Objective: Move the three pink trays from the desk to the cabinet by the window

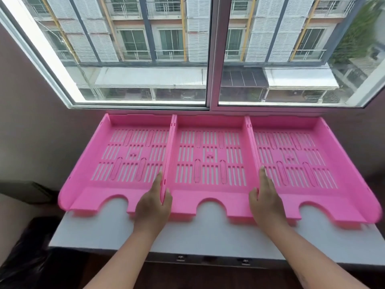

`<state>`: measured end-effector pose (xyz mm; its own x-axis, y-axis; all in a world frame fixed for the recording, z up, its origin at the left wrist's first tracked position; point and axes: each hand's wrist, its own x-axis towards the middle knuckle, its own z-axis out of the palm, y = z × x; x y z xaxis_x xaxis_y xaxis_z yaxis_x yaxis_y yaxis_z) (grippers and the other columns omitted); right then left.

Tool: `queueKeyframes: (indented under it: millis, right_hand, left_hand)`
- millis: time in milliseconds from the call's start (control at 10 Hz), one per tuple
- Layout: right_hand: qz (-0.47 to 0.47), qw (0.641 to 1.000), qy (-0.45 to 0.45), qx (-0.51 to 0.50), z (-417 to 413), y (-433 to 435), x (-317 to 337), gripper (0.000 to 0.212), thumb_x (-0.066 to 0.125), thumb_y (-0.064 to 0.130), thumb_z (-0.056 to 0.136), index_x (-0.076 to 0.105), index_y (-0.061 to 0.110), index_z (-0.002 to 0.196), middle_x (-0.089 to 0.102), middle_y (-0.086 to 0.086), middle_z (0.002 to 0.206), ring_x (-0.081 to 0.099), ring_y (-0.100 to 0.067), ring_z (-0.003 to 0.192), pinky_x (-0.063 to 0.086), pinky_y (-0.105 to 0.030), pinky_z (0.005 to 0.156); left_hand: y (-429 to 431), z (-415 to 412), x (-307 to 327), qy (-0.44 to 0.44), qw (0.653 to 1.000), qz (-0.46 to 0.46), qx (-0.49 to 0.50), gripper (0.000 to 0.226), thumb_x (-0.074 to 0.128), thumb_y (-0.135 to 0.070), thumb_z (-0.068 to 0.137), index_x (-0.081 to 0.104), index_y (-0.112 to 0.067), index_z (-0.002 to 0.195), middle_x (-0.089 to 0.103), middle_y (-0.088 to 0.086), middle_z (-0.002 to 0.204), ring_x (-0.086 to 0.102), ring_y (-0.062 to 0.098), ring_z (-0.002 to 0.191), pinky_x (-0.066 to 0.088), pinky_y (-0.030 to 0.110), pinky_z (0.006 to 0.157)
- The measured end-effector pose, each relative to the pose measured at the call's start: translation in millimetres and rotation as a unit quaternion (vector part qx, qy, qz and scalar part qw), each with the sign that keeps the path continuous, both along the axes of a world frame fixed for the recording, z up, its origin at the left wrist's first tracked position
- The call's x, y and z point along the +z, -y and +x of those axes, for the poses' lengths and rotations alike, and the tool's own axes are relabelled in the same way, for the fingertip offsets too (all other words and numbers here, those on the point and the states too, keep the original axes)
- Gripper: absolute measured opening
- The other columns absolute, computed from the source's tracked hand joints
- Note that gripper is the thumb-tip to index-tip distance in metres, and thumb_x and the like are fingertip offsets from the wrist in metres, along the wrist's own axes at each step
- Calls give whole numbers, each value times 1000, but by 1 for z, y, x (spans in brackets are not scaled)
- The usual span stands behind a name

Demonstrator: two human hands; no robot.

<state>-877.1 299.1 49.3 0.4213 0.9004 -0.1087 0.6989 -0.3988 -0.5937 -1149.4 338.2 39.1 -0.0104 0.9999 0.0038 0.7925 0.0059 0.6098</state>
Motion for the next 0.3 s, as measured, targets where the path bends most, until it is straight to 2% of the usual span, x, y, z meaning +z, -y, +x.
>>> queueKeyframes:
  millis: [100, 200, 300]
  right_hand:
    - [-2, 1000, 10, 14, 4, -2, 0, 66, 40, 8, 100, 8, 13, 158, 27, -14, 160, 68, -31, 75, 56, -37, 54]
    - [-21, 999, -12, 31, 6, -3, 6, 69, 41, 25, 102, 1, 15, 158, 18, -11, 164, 56, -35, 122, 54, -41, 88]
    - [-18, 998, 1, 65, 14, 7, 17, 87, 42, 60, 93, 3, 19, 158, 13, -3, 165, 23, -25, 149, 31, -44, 113]
  left_hand:
    - [0, 3, 0, -6, 1000, -10, -2, 62, 46, -26, 99, 19, -25, 155, 67, 8, 75, 56, 14, 51, 37, 17, 40]
    - [0, 4, 2, 28, 999, -24, -19, 65, 46, -28, 100, 14, -27, 156, 68, 12, 116, 67, 23, 81, 51, 23, 61]
    - [8, -2, 15, -4, 998, -21, -51, 77, 55, -42, 94, 14, -25, 156, 46, 4, 150, 50, 26, 132, 47, 36, 97]
